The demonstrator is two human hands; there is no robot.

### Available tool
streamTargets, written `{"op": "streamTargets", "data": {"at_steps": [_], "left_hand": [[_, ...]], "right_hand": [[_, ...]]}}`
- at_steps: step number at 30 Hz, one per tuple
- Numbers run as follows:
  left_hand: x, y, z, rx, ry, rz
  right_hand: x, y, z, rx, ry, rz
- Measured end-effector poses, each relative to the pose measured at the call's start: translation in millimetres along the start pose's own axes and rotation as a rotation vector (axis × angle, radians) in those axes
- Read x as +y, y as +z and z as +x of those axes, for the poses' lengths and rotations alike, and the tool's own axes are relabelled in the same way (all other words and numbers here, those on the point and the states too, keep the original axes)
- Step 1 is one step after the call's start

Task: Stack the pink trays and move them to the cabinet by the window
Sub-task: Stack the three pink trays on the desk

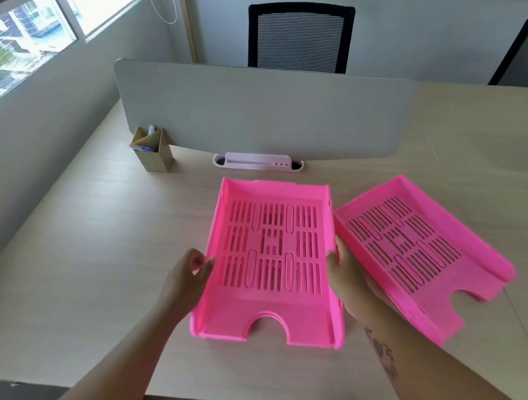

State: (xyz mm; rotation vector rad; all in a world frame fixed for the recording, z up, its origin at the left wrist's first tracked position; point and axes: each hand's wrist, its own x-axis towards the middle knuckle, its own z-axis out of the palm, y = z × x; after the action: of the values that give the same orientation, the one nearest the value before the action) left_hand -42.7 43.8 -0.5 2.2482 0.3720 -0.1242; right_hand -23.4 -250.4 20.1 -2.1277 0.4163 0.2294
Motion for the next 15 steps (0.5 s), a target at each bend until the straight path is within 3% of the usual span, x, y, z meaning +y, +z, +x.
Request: {"op": "streamTargets", "data": {"at_steps": [6,9,15], "left_hand": [[8,12,-8,-0.306,-0.146,-0.556],[5,12,-5,-0.369,-0.196,-0.653],[-15,8,-3,-0.548,-0.115,-0.688]], "right_hand": [[5,1,1,-0.035,0.083,0.14],[5,4,1,-0.008,0.103,0.182],[23,2,-17,-0.062,0.106,0.158]]}}
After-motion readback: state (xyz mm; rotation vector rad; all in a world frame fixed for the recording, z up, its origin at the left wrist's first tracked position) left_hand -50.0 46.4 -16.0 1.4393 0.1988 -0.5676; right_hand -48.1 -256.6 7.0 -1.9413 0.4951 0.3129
